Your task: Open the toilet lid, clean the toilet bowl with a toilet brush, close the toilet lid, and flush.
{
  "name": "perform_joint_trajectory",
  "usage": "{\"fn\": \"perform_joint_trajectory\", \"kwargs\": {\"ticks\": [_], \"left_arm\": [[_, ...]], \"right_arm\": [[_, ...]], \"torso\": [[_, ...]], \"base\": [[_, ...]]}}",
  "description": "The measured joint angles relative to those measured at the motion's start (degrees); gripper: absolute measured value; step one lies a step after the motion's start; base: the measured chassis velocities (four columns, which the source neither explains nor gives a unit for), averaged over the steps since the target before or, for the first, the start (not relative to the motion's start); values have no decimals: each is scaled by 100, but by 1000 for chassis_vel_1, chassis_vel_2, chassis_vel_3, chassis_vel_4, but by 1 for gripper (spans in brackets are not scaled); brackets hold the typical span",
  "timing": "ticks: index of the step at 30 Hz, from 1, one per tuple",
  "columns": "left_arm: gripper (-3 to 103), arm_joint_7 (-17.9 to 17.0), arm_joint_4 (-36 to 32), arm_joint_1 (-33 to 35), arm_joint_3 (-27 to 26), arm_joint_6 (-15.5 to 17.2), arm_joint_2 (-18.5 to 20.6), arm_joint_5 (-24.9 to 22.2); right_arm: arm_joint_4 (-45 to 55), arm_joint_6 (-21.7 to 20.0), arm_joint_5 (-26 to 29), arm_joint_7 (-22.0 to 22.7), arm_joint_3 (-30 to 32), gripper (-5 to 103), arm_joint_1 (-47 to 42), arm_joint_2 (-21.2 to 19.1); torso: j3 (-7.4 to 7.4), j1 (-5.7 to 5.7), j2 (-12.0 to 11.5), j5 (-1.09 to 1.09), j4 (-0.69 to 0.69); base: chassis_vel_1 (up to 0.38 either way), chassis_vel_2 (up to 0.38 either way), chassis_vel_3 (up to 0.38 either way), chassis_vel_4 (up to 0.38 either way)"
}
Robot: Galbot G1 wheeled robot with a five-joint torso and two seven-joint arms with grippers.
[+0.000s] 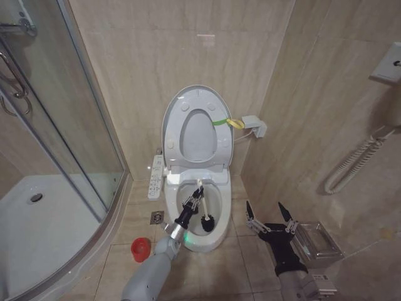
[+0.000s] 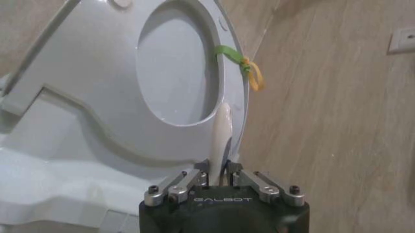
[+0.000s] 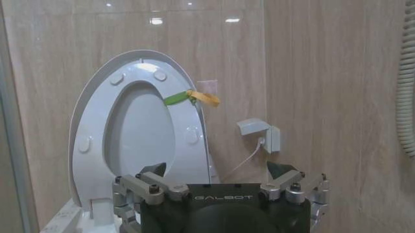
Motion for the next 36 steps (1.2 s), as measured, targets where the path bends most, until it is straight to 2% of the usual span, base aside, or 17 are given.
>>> {"fn": "perform_joint_trajectory", "kwargs": {"ticks": [6, 13, 20, 25, 30, 36], "left_arm": [[17, -4, -51, -171, -151, -35, 75, 213], [17, -101, -76, -386, -180, 3, 39, 52], [17, 74, 121, 37, -164, -27, -133, 139], [17, 117, 128, 141, -165, -37, -114, 186], [18, 75, -61, 97, -164, -10, 40, 190], [18, -95, -625, 147, -120, 157, 177, 97]], "right_arm": [[0, 0, 0, 0, 0, 100, 0, 0], [0, 0, 0, 0, 0, 100, 0, 0], [0, 0, 0, 0, 0, 100, 0, 0], [0, 0, 0, 0, 0, 100, 0, 0], [0, 0, 0, 0, 0, 100, 0, 0], [0, 0, 0, 0, 0, 100, 0, 0]], "torso": [[2, 1, -1, -2, -3], [2, 1, -1, -1, -2], [1, 0, -1, 0, 1], [1, 0, -1, -1, -1], [2, 1, -2, -1, -2], [2, 1, -2, -1, -3]], "base": [[0, 0, 0, 0], [0, 0, 0, 0], [0, 0, 0, 0], [0, 0, 0, 0], [0, 0, 0, 0], [0, 0, 0, 0]]}}
